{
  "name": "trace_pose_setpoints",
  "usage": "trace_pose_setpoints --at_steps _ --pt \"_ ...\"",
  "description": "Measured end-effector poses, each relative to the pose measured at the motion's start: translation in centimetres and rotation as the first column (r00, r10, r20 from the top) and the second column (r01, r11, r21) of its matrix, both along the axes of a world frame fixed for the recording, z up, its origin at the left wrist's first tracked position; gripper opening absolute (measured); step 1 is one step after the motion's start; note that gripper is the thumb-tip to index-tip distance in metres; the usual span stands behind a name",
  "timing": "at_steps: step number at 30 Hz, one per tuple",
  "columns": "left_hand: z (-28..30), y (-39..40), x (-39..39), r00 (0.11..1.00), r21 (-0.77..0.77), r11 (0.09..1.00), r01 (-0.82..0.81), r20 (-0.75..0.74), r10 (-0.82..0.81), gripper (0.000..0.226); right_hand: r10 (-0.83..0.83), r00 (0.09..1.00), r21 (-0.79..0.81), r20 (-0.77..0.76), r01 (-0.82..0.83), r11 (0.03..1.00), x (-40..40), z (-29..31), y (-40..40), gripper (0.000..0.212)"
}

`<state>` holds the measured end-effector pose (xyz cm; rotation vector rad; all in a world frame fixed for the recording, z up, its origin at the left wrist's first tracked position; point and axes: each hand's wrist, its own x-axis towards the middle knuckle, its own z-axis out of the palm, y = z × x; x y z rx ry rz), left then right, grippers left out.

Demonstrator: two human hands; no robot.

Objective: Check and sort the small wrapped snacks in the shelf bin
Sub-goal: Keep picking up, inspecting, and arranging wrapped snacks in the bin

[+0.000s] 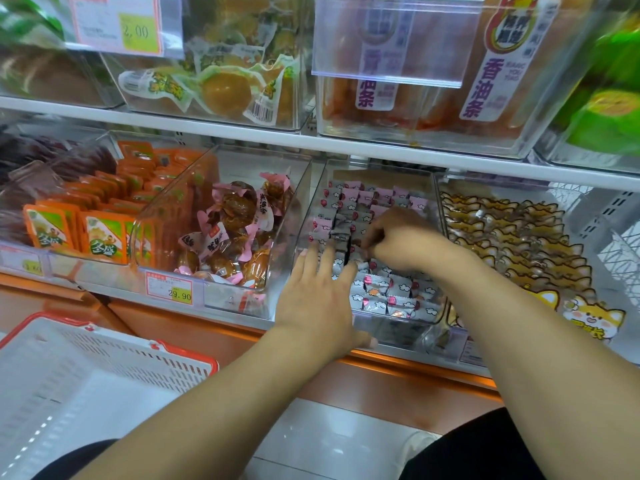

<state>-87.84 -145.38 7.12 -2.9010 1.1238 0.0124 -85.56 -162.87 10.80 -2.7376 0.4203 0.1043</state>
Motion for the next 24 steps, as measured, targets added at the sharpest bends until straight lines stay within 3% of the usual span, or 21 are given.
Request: trace_pose_setpoints --at_steps 6,11,15,20,24 --pt "-0.3 0.4 -0.7 1.000 -0.027 1.000 0.002 0.023 -0.002 0.111 0.072 0.997 -0.057 -0.036 -0.074 0.996 -0.5 0.5 0.4 0.022" --pt "-0.4 0.5 -1.0 0.999 -0.012 1.000 0.008 0.031 -0.007 0.109 0.103 0.973 0.042 0.205 -0.114 0.993 -0.5 0.1 1.1 0.024" --pt "-0.2 0.5 -1.0 0.999 -0.003 1.000 0.005 0.040 -0.005 0.106 0.156 0.975 -0.055 0.158 -0.149 0.987 0.0 -1.0 2.0 0.023" --pt "-0.2 0.5 -1.1 0.999 0.015 1.000 -0.001 0.043 0.000 0.107 0.036 0.948 -0.022 0.316 -0.030 0.999 0.6 -1.1 2.6 0.013" --pt "-0.3 0.6 -0.9 1.000 -0.010 1.000 -0.003 0.025 0.003 0.109 -0.254 0.778 0.318 0.574 0.074 0.945 0.4 0.1 1.6 0.008"
